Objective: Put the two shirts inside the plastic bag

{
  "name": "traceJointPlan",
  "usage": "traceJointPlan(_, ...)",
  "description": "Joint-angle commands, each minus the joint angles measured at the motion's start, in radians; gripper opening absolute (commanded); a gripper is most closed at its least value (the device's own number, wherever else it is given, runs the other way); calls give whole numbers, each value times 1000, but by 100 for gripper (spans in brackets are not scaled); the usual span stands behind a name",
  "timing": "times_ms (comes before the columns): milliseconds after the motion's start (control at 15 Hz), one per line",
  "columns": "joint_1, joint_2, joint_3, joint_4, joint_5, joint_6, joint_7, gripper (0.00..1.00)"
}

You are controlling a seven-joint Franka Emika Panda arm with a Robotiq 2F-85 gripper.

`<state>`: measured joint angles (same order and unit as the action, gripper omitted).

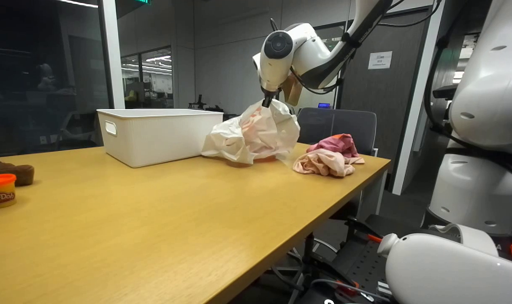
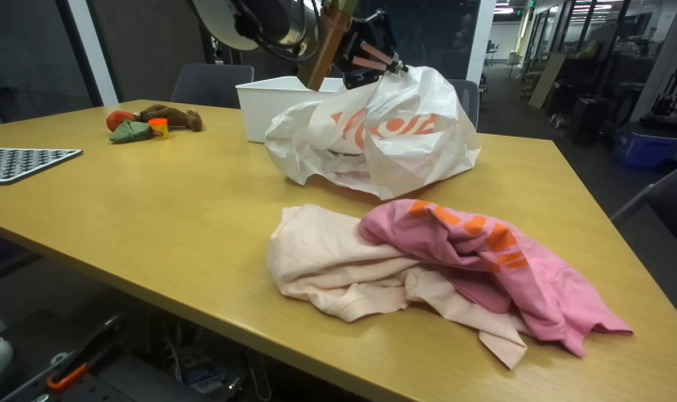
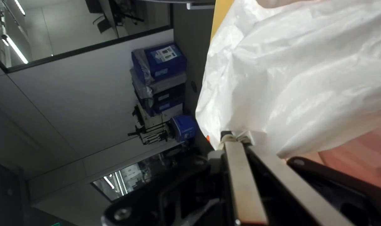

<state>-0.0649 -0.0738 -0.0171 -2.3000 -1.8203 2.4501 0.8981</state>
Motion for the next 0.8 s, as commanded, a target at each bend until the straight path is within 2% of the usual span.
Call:
traceJointPlan(0, 28, 0, -2, 25, -37, -42, 152, 0)
traceJointPlan(267, 56, -24, 7, 40, 17, -18, 267, 0)
traceJointPlan(600, 82, -37, 15, 65, 22, -15, 366, 0)
traceJointPlan(667, 84, -36, 13, 66, 33, -10, 369, 26)
traceJointPlan(733, 84, -35, 11, 66, 46, -6, 364, 28)
